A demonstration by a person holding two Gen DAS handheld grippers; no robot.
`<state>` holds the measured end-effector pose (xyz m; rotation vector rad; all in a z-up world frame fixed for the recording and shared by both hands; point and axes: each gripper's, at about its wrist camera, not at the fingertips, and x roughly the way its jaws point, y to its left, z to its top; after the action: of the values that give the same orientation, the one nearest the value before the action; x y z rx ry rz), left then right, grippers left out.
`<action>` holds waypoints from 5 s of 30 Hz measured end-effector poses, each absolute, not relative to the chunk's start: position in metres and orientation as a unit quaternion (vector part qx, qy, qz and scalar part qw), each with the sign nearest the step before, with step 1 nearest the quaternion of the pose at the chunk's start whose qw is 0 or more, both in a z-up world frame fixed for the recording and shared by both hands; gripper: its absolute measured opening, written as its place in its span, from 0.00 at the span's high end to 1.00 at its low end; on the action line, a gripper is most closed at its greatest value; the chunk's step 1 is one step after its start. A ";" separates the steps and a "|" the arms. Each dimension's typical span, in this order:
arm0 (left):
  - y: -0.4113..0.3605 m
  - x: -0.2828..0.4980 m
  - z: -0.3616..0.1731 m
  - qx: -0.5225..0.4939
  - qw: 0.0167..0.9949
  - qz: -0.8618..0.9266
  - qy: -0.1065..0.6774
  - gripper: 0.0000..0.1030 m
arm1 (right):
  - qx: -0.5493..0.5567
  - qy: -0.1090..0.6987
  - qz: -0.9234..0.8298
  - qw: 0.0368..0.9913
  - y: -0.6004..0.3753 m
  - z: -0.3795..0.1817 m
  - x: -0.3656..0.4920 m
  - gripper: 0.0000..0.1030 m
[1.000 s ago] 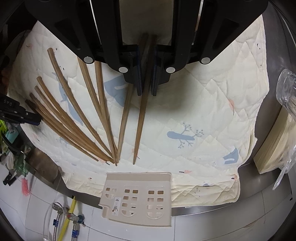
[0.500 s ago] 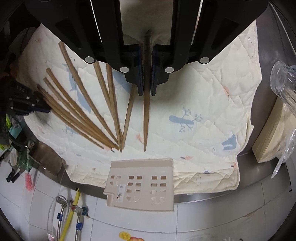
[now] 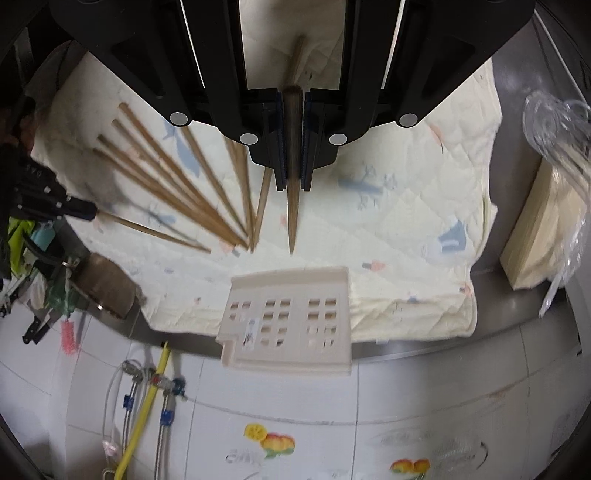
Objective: Organize utensils
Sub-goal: 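Lift the left gripper's chopstick into the white holder while the right gripper inserts its chopstick, then open both grippers to release the chopsticks upright in the holder, then lower the left gripper onto another chopstick and close while the right gripper grasps one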
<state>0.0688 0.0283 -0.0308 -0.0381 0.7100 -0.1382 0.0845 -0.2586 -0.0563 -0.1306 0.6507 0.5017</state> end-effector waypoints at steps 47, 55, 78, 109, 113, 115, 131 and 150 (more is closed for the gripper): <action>0.045 0.234 0.117 0.006 0.960 -0.053 0.275 0.94 | -0.115 0.286 0.279 0.909 -0.180 0.094 0.270 0.94; 0.049 0.243 0.098 0.001 0.953 -0.048 0.300 0.94 | -0.108 0.297 0.277 0.907 -0.179 0.081 0.278 0.92; 0.034 0.138 0.098 0.000 0.965 -0.050 0.256 0.61 | -0.098 0.242 0.288 0.921 -0.217 0.073 0.168 0.73; 0.019 0.040 -0.082 -0.005 0.913 -0.084 0.398 0.71 | -0.103 0.369 0.269 0.884 -0.246 -0.097 0.079 0.78; 0.017 0.044 -0.090 -0.003 0.909 -0.083 0.408 0.76 | -0.103 0.373 0.269 0.882 -0.246 -0.099 0.080 0.79; 0.018 0.045 -0.094 -0.003 0.907 -0.083 0.413 0.79 | -0.103 0.375 0.269 0.881 -0.247 -0.100 0.081 0.80; 0.022 0.051 -0.107 -0.011 0.902 -0.084 0.424 0.88 | -0.102 0.387 0.270 0.876 -0.245 -0.110 0.085 0.84; 0.023 0.051 -0.101 -0.022 0.904 -0.083 0.419 0.94 | -0.104 0.384 0.266 0.878 -0.246 -0.115 0.084 0.93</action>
<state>0.0508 0.0233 -0.1007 -0.0447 0.8664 -0.1718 0.0835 -0.2461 -0.1148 -0.2163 0.8007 0.5539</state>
